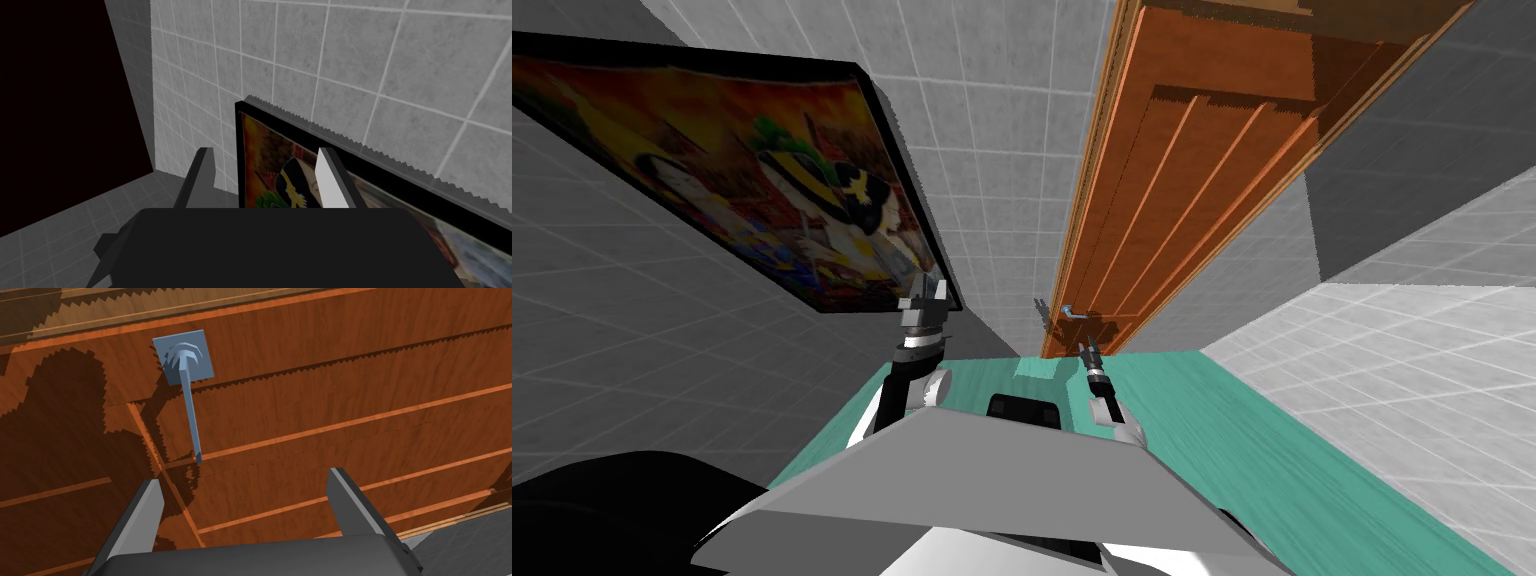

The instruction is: Pull the door open

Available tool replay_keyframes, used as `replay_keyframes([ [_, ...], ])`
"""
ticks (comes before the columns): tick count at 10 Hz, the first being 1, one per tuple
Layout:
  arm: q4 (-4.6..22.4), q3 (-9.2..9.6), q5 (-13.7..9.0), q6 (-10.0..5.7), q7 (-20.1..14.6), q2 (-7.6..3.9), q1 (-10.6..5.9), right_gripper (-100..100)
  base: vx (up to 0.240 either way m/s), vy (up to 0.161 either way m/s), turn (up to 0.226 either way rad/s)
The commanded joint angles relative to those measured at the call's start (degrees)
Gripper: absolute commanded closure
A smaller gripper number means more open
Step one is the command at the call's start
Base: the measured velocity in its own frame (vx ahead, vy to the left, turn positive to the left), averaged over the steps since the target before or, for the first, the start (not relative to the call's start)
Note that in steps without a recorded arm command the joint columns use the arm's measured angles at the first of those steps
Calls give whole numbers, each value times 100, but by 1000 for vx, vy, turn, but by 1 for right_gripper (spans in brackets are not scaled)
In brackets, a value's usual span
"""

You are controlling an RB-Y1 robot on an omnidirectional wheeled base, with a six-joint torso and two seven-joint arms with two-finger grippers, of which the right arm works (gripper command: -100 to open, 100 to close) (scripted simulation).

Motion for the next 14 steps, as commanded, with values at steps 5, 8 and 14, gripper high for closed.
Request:
replay_keyframes([
  [5, 760, 52, -66, -124, -85, -98, -305, -100, 26, -86, 155],
  [8, 1090, 73, -94, -182, -121, -140, -439, -100, 20, -74, 134],
  [14, 1522, 102, -131, -253, -163, -188, -613, -100, 13, -60, 102],
])
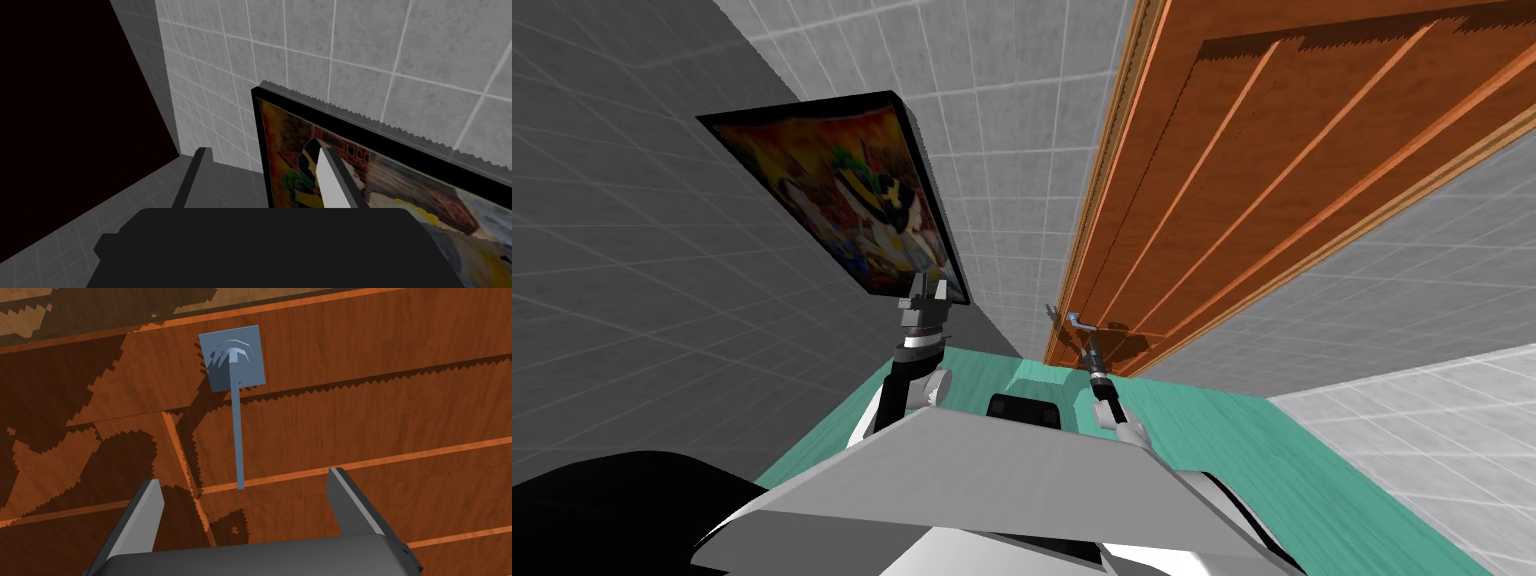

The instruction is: Pull the door open

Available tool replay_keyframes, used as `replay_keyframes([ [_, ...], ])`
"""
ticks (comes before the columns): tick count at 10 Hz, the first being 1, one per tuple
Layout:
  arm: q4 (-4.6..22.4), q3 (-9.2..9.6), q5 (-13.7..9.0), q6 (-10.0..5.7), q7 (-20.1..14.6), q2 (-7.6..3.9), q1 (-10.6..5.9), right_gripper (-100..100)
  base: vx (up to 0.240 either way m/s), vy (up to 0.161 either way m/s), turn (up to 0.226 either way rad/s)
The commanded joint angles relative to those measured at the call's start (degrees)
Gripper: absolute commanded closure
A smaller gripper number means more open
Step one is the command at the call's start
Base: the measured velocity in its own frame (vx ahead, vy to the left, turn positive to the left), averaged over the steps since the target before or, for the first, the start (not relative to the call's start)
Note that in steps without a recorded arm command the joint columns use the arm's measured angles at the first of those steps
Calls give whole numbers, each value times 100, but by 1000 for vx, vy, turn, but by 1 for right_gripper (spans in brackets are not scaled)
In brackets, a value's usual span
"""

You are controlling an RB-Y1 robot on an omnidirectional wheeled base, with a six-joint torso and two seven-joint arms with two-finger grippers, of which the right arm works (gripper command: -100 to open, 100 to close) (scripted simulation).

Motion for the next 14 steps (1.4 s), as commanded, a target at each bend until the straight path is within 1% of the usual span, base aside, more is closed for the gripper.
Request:
replay_keyframes([
  [1, 48, -160, 0, -51, -54, -67, 62, -100, 130, 14, 252],
  [2, 65, -215, 1, -69, -74, -90, 84, -100, 200, 11, 186],
  [4, 142, -469, 1, -151, -160, -197, 182, -100, 198, 18, 232],
  [6, 308, -469, 1, -151, -160, -197, 182, -100, 97, 5, 27],
  [8, 142, -469, 1, -151, -160, -197, 182, -100, -15, -1, -8],
  [9, 196, -648, 2, -208, -221, -272, 252, -100, 74, -5, 235],
  [10, 211, -697, 2, -223, -238, -293, 271, -100, 143, -7, 226],
  [11, 211, -697, 2, -223, -238, -293, 271, -100, 110, -18, 29],
  [12, 242, -802, 2, -257, -274, -337, 311, -100, 131, -14, 99],
  [13, 242, -802, 2, -257, -274, -337, 311, -100, 118, -18, 73],
  [14, 150, -788, 1, -178, -265, -336, 331, -100, 47, -10, 9],
])
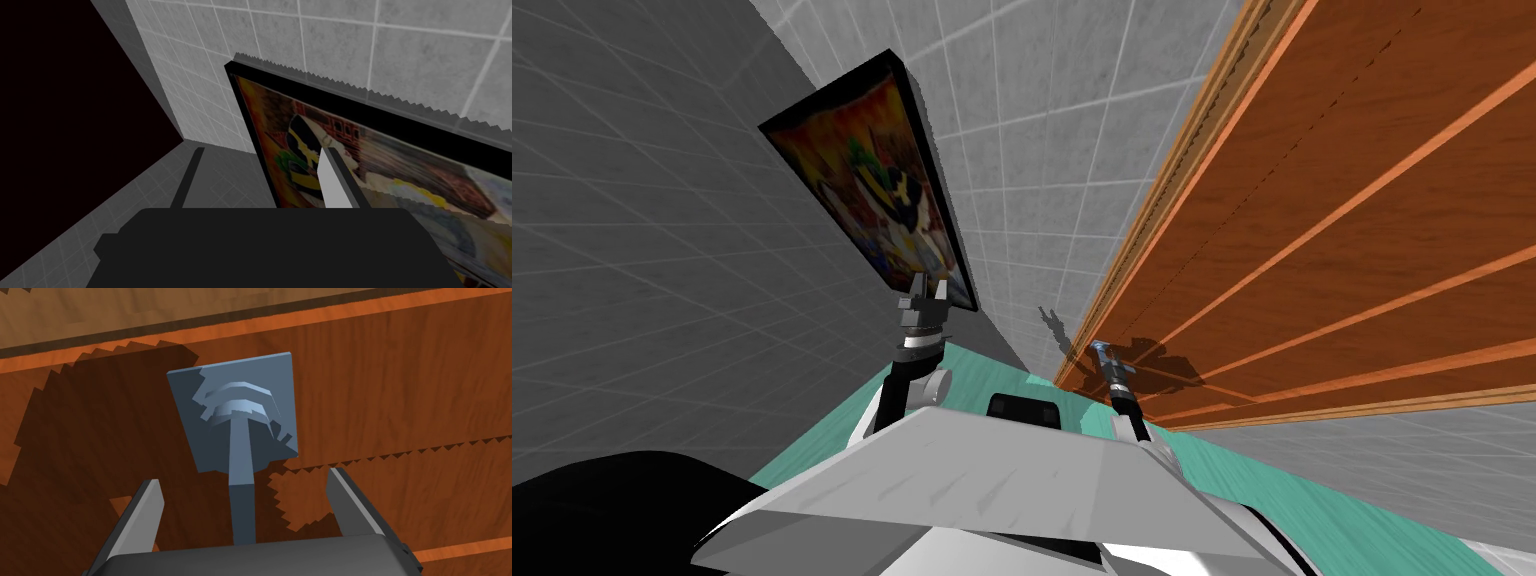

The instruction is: Pull the door open

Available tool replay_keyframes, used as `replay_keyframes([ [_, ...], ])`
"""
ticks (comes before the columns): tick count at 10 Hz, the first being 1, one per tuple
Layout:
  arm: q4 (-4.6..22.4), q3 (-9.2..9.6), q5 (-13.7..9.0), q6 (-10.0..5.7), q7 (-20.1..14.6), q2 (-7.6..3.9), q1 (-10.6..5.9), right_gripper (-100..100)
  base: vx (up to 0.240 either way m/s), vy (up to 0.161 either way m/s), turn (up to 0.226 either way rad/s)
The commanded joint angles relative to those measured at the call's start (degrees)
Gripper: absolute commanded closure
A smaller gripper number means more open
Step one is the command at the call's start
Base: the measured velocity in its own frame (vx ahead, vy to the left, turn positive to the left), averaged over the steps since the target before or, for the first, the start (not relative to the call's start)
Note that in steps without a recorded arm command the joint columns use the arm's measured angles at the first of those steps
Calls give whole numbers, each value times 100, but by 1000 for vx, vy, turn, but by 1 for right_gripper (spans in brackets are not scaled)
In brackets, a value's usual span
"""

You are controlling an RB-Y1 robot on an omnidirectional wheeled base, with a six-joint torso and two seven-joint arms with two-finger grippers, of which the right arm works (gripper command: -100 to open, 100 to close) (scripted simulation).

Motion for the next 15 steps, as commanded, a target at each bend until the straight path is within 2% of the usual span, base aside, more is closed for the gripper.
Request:
replay_keyframes([
  [1, -16, 3, 0, 15, 6, 3, 7, 100, 0, 0, 0],
  [6, -16, 3, 0, 15, 6, 3, 7, 100, -10, -1, -1],
  [10, -67, 243, 171, -144, -211, -105, 119, 100, -162, -23, 45],
  [12, -67, 243, 171, -144, -211, -105, 119, 100, -107, -21, 12],
  [14, -119, 444, 312, -286, -397, -189, 206, 100, -153, -46, 58],
  [15, -119, 444, 312, -286, -397, -189, 206, 100, -124, -58, 45],
])
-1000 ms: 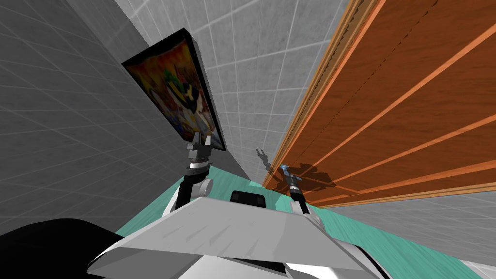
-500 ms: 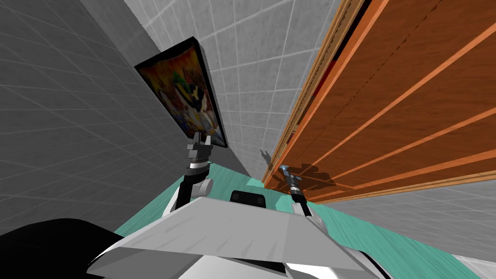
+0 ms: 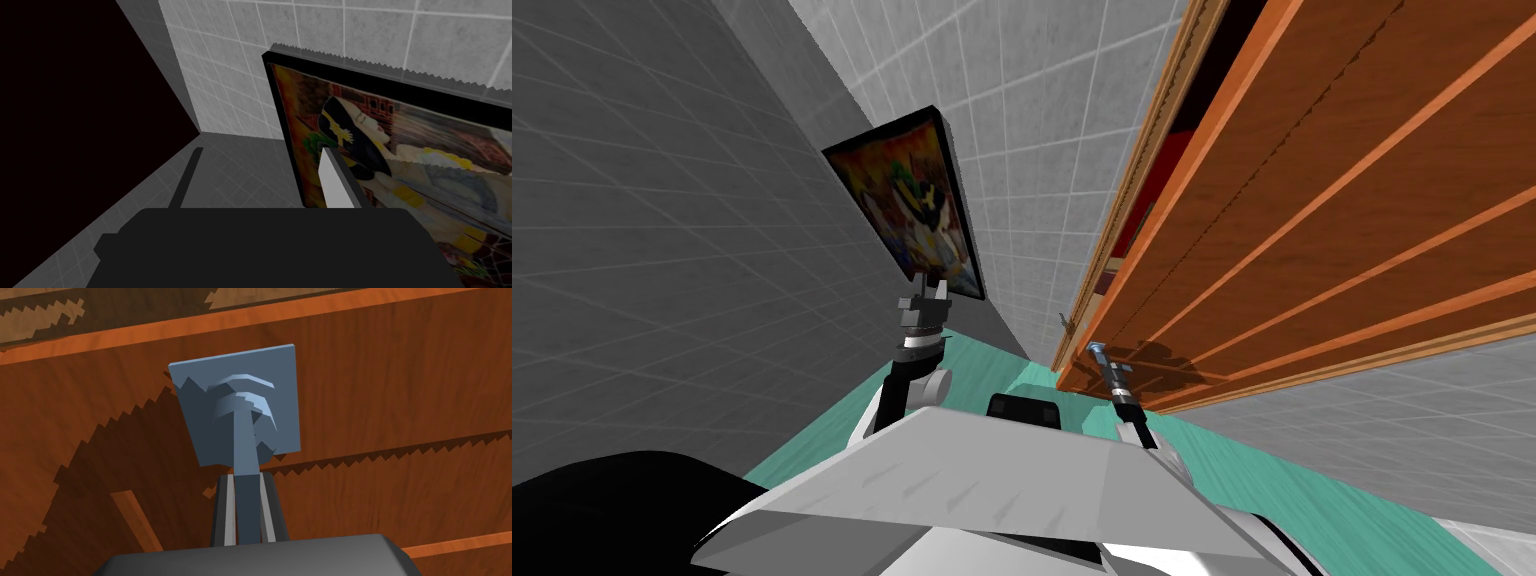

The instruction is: Pull the door open

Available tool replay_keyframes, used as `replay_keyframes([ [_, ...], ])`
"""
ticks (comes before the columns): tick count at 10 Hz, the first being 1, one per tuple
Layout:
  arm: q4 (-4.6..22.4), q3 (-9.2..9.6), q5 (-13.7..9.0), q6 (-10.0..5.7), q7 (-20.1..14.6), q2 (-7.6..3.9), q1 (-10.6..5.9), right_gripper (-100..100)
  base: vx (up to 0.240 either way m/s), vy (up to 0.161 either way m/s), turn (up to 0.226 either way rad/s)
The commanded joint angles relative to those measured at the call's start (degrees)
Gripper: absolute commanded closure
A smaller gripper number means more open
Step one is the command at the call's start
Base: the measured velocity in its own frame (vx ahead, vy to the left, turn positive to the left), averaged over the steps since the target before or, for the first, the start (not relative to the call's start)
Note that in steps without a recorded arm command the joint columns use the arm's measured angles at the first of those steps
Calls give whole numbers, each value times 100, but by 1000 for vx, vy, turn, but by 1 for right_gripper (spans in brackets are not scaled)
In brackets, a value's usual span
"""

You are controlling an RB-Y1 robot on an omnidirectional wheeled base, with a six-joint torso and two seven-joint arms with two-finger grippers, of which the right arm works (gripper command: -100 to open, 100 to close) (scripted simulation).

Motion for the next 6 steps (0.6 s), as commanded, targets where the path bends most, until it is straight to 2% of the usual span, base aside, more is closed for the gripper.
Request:
replay_keyframes([
  [1, -87, 176, 121, -88, -142, -39, 77, 100, -164, -111, 67],
  [3, -94, 203, 140, -106, -167, -50, 89, 100, -157, -66, 48],
  [5, -16, 203, 141, -134, -172, -57, 73, 100, -29, 4, -20],
  [6, 20, 239, 164, -279, -258, -136, 182, 100, -136, -24, 215],
])
